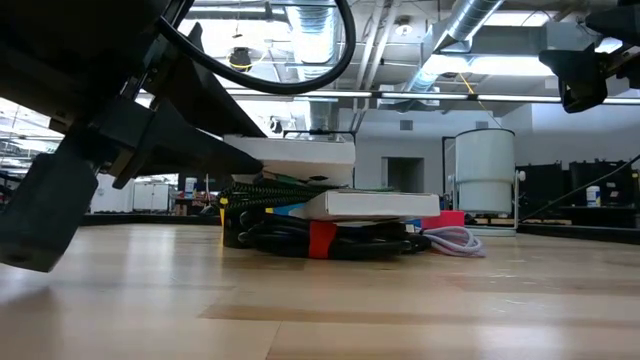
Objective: Pick and place items into bin
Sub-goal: Put the left white box into the dark blue bin
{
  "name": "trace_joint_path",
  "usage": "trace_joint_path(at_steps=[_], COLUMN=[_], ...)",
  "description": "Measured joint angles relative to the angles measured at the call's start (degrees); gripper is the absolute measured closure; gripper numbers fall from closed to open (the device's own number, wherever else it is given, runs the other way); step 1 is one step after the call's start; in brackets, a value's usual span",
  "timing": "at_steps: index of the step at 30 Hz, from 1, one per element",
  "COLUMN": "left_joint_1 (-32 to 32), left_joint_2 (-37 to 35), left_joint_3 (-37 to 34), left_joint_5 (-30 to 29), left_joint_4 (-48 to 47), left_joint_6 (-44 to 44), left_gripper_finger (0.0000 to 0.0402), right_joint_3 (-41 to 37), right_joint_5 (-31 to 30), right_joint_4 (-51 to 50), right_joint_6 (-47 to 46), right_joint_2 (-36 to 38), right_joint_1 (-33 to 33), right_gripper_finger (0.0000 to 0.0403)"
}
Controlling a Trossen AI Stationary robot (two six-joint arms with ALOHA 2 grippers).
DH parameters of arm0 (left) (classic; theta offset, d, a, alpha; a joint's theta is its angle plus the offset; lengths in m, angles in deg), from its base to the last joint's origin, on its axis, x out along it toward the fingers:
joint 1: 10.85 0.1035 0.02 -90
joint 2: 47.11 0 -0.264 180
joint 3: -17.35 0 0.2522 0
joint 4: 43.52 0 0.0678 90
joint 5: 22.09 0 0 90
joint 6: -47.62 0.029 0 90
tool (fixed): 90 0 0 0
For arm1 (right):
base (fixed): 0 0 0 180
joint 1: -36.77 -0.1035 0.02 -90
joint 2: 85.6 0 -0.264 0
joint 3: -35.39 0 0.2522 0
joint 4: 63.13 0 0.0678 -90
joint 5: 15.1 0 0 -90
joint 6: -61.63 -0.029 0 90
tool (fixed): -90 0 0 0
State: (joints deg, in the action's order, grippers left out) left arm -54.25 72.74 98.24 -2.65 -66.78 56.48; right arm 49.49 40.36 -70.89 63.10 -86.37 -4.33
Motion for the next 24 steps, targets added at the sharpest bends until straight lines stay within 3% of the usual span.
trace_joint_path(at_steps=[15, 24], left_joint_1=[0.0, -0.9], left_joint_2=[0.0, 0.0], left_joint_3=[0.0, 0.0], left_joint_5=[-0.9, -5.2], left_joint_4=[0.0, 0.2], left_joint_6=[-0.1, 0.6], left_gripper_finger=[0.0333, 0.0334], right_joint_3=[0.0, 0.0], right_joint_5=[0.0, 0.0], right_joint_4=[0.0, 0.0], right_joint_6=[0.0, 0.0], right_joint_2=[0.0, 0.0], right_joint_1=[0.0, 0.0], right_gripper_finger=[0.0127, 0.0127])
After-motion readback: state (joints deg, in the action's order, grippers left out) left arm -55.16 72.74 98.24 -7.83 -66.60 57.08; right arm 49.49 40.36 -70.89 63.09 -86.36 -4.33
